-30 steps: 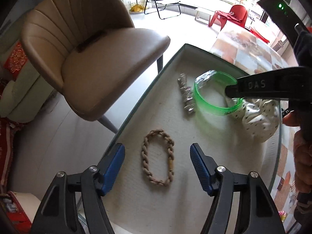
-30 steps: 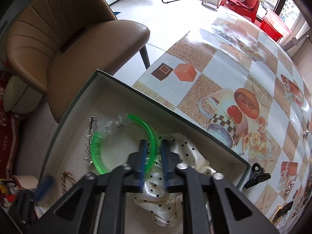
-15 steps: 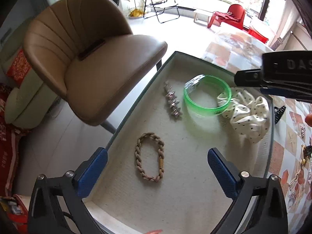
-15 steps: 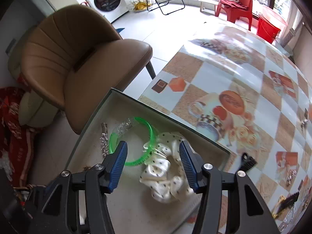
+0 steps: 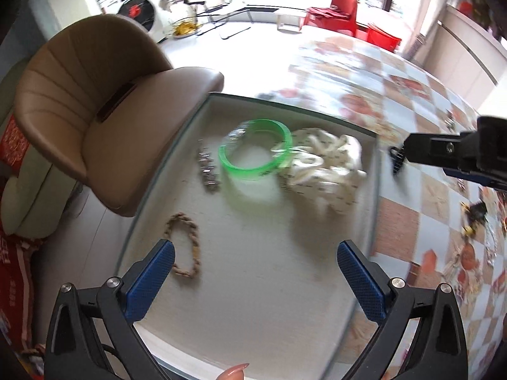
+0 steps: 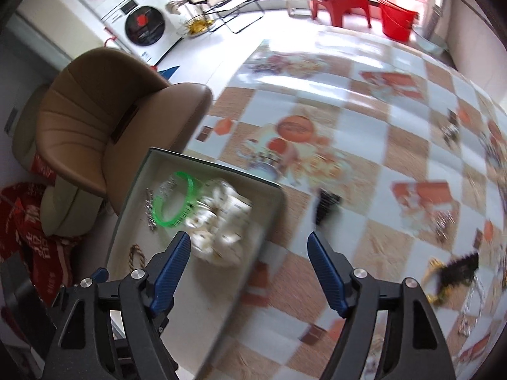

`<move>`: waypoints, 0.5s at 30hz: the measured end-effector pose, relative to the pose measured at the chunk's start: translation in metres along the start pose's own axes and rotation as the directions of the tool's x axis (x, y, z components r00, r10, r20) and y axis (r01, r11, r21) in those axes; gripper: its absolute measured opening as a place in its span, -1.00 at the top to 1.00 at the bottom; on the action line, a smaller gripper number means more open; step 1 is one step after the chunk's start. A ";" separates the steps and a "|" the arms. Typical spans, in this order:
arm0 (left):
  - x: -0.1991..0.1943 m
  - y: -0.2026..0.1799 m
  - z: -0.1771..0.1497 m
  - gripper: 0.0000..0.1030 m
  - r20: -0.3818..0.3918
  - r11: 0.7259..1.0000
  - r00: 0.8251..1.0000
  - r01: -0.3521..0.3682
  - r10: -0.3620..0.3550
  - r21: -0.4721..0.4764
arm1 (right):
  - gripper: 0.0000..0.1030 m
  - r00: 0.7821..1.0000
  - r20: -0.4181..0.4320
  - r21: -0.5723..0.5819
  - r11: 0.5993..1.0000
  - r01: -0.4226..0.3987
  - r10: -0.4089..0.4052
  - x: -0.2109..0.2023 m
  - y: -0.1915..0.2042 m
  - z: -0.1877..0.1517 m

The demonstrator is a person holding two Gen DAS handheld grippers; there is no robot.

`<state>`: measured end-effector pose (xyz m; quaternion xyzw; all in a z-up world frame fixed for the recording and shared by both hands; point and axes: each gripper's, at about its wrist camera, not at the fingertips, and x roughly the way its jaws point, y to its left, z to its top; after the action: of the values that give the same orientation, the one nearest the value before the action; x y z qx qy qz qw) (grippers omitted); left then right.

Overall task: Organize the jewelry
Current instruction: 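Grasp the pink-yellow beaded bracelet with the left tool while the right tool grasps the yellow hair tie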

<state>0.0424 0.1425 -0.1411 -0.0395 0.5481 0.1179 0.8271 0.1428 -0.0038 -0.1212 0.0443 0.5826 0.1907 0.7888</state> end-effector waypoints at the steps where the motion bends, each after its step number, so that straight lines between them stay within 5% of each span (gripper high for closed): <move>1: -0.002 -0.005 0.000 -1.00 -0.001 1.000 1.000 0.004 -0.004 0.012 | -0.54 1.000 0.000 0.017 1.000 0.003 -0.003 -0.004 -0.009 -0.004; 15: -0.029 -0.093 -0.013 -1.00 0.002 0.977 0.996 0.090 -0.092 0.192 | -0.71 0.996 0.030 0.240 0.967 0.080 -0.089 -0.062 -0.124 -0.059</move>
<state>0.0419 0.0455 -0.1251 0.0160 0.5499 0.0269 0.8347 0.1032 -0.1491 -0.1200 0.1178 0.5867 0.0845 0.7967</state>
